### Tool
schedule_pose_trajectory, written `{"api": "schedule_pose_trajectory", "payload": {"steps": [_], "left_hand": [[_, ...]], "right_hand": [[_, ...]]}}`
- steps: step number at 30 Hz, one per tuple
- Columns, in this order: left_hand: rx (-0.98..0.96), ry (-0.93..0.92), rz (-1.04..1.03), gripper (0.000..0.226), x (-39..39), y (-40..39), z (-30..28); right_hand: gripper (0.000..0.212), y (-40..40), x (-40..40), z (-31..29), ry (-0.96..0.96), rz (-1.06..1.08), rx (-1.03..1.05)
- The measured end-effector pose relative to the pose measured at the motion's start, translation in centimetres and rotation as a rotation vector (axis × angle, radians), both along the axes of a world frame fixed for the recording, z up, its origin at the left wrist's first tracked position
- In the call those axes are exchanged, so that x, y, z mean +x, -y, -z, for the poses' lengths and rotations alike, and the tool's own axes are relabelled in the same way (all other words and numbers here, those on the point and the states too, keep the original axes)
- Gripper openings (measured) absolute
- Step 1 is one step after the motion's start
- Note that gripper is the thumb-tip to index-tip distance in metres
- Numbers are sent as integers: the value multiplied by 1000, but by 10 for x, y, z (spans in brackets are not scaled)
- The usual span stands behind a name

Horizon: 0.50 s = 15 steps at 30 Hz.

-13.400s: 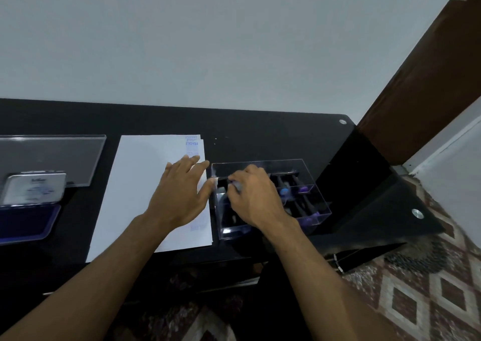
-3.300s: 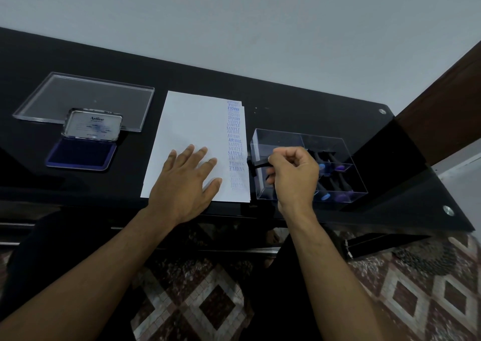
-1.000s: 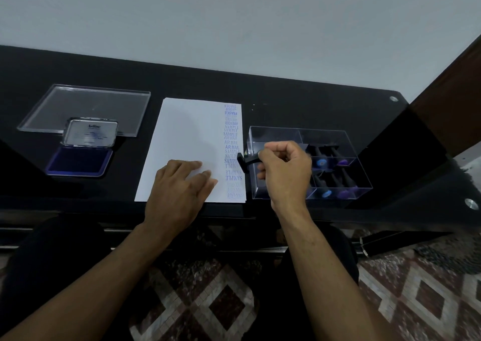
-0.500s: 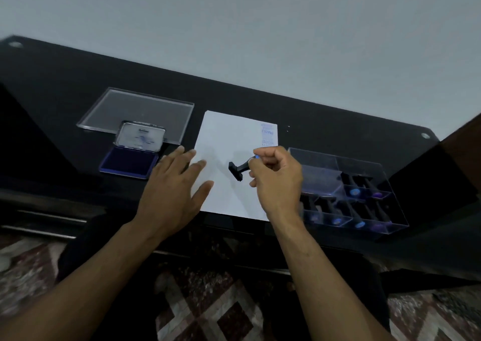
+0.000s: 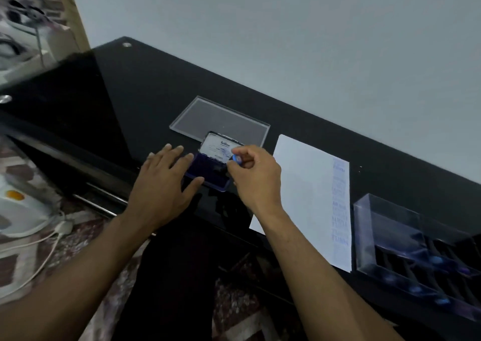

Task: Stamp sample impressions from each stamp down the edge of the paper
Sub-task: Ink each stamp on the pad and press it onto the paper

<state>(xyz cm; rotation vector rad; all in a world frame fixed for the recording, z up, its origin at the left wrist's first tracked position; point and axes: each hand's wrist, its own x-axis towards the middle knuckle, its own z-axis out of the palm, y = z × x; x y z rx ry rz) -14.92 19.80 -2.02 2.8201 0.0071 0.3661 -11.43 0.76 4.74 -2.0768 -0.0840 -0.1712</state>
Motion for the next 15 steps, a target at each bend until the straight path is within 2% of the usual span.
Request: {"api": "schedule_pose_trajectory", "payload": {"steps": [10, 15], "left_hand": [[26, -58, 2, 86, 11, -32, 17], [54, -60, 1, 84, 11, -33, 23]], "right_hand": [[18, -37, 13, -6, 73, -90, -237], [18, -42, 17, -11, 62, -150, -331]]}}
